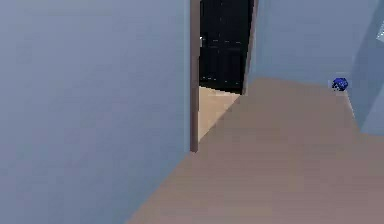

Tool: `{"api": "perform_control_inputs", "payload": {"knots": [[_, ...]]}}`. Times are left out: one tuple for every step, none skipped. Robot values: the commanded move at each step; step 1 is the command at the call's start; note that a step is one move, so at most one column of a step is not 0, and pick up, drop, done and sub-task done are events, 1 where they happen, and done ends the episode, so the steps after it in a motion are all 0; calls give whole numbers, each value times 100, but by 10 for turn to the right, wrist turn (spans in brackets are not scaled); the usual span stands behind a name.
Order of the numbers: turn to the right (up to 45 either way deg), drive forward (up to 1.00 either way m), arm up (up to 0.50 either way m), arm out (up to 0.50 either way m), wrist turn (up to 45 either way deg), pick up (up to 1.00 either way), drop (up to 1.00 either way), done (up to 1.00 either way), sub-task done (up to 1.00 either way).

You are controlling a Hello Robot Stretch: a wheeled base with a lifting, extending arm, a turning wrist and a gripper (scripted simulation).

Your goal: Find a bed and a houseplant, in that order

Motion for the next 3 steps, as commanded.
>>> {"api": "perform_control_inputs", "payload": {"knots": [[450, 0, 0, 0, 0, 0, 0, 0, 0], [450, 0, 0, 0, 0, 0, 0, 0, 0], [150, 0, 0, 0, 0, 0, 0, 0, 0]]}}
